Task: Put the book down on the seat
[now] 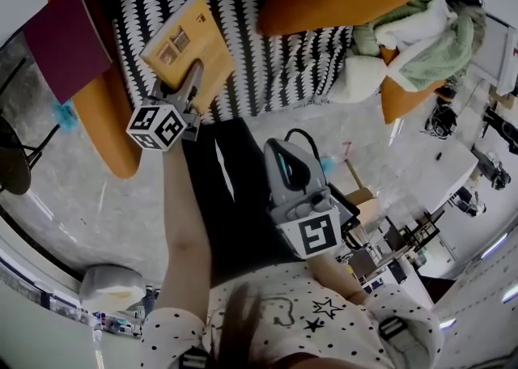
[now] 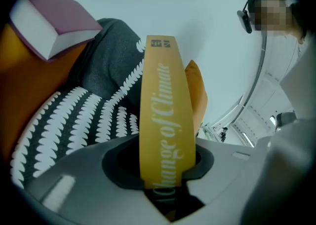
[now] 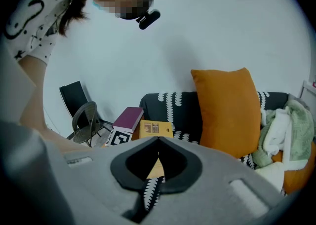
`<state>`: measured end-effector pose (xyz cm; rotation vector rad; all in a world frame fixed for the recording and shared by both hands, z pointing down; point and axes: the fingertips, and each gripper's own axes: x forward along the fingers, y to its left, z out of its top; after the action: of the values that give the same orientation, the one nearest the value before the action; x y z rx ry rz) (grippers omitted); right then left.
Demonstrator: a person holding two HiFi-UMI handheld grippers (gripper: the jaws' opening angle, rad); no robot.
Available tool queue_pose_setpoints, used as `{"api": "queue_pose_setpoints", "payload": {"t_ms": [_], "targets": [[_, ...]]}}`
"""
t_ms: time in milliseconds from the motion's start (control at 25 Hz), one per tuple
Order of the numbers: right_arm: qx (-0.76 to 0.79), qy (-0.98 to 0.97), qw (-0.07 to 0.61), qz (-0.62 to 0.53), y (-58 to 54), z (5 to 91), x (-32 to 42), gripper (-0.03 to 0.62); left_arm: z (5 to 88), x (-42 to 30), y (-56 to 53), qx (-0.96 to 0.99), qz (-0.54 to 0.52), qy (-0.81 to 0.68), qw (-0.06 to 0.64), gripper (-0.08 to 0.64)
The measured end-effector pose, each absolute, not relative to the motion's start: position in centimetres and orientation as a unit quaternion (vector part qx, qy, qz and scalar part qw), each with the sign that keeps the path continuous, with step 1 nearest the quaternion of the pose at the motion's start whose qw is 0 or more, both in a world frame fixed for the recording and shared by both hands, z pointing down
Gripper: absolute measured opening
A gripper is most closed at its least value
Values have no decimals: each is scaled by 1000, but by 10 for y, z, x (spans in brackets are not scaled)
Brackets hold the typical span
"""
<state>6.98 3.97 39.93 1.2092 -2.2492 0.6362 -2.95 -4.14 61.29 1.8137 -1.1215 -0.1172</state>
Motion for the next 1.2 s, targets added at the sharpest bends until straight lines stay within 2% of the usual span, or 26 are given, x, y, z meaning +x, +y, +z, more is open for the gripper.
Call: {"api": "queue_pose_setpoints", "payload": {"t_ms": [720,1200], "targets": [[459,-808,265,260,50,415,88,-6,680,10,-37,732,-4,-396,554,150],[456,-806,271,264,61,410,83,-6,693,-14,-37,709,17,-442,549,169]]}}
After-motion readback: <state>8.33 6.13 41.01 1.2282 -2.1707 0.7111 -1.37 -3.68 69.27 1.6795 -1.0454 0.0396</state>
